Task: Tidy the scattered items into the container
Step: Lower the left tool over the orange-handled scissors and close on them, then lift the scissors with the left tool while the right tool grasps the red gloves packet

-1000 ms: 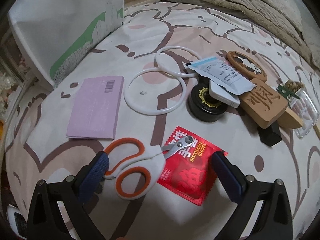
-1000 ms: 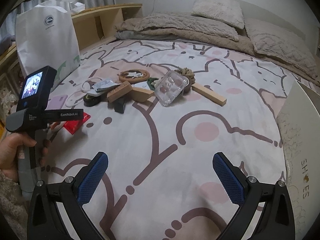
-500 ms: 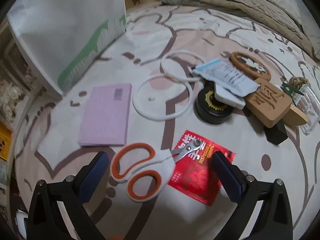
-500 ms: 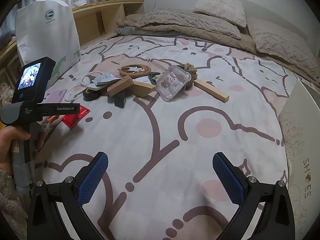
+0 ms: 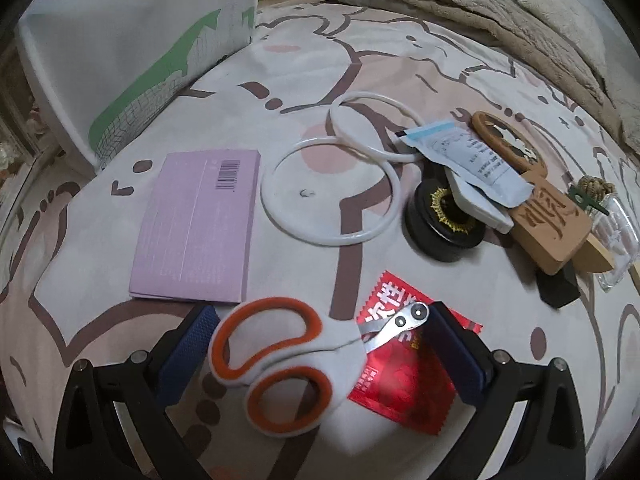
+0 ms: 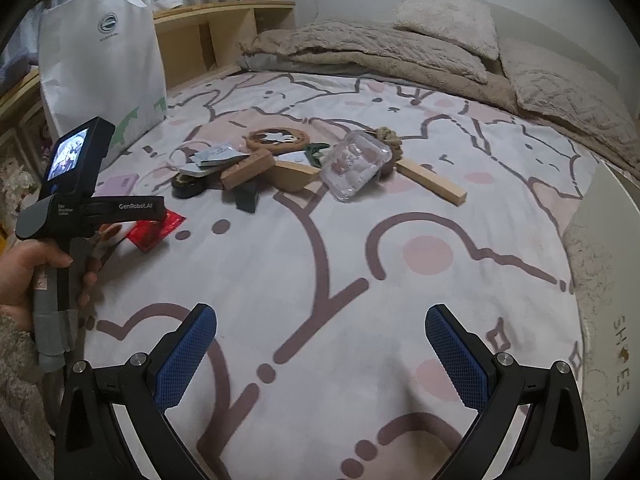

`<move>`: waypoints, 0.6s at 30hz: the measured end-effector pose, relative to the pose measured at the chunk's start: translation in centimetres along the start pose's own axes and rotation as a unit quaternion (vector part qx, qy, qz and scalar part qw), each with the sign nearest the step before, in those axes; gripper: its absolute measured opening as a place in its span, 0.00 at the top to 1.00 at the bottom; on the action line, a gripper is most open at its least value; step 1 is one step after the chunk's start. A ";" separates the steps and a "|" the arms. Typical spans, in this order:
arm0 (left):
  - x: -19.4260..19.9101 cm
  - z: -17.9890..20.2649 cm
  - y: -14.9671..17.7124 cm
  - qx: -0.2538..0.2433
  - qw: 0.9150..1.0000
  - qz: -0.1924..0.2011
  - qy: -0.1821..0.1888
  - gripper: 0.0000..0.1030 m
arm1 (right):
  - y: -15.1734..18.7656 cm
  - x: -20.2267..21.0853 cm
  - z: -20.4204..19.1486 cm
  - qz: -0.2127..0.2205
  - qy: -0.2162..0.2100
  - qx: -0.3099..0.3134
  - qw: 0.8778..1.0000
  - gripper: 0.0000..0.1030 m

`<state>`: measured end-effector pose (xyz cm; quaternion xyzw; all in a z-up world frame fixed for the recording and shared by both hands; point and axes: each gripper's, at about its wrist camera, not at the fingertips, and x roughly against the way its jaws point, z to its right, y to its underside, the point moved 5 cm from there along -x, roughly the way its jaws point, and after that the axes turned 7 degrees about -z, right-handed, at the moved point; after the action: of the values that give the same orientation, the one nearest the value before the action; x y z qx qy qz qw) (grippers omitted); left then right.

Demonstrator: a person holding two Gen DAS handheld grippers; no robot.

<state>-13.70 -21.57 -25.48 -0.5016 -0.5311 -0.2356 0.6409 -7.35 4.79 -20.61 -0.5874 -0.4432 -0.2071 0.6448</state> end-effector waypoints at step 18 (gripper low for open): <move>1.5 -2.7 -0.5 0.031 0.995 -0.009 0.091 0.37 | -0.8 -3.4 -5.6 -0.056 -0.041 0.025 0.997 0.00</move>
<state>-12.40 -23.85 -23.78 -0.4533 -0.4820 -0.2698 0.6995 -7.91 -1.56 -22.50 -0.5534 -0.5063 -0.2082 0.6277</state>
